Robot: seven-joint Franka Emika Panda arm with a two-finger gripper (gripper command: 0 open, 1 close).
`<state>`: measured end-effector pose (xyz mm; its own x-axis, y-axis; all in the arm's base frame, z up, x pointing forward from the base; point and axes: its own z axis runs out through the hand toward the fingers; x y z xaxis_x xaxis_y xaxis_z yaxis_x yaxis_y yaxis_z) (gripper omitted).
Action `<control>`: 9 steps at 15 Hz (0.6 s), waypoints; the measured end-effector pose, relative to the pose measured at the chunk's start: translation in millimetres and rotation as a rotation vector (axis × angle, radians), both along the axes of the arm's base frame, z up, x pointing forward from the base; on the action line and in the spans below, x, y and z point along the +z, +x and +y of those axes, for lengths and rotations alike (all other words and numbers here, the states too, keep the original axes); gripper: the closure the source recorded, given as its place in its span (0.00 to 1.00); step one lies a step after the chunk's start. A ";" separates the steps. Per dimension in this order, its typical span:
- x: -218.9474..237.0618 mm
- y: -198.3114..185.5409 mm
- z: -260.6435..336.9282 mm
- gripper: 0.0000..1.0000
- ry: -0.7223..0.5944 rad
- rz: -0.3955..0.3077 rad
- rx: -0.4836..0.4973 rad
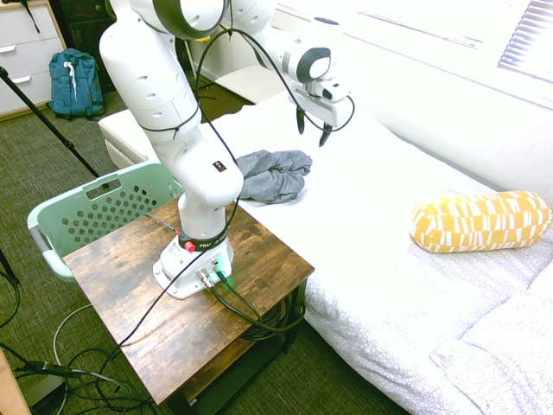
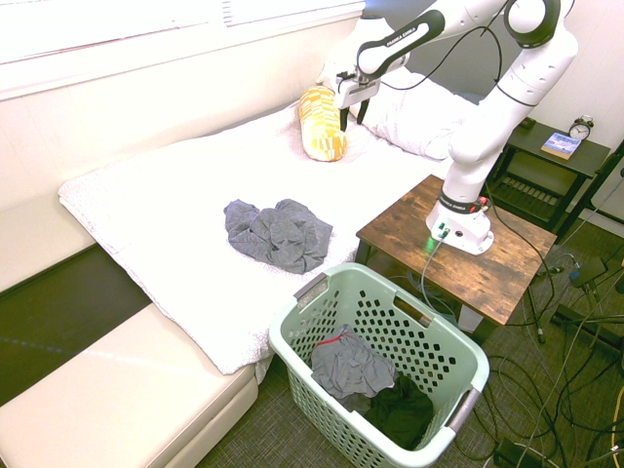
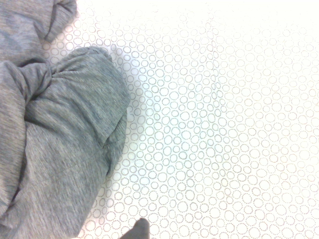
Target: Put my clothes in the laundry bag
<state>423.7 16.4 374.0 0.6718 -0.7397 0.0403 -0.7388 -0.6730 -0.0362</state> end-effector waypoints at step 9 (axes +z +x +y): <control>45.6 115.6 99.0 0.00 0.031 -0.081 0.105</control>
<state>539.4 115.4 419.7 0.7409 -0.6674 0.0754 -0.6584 -0.7439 -0.1147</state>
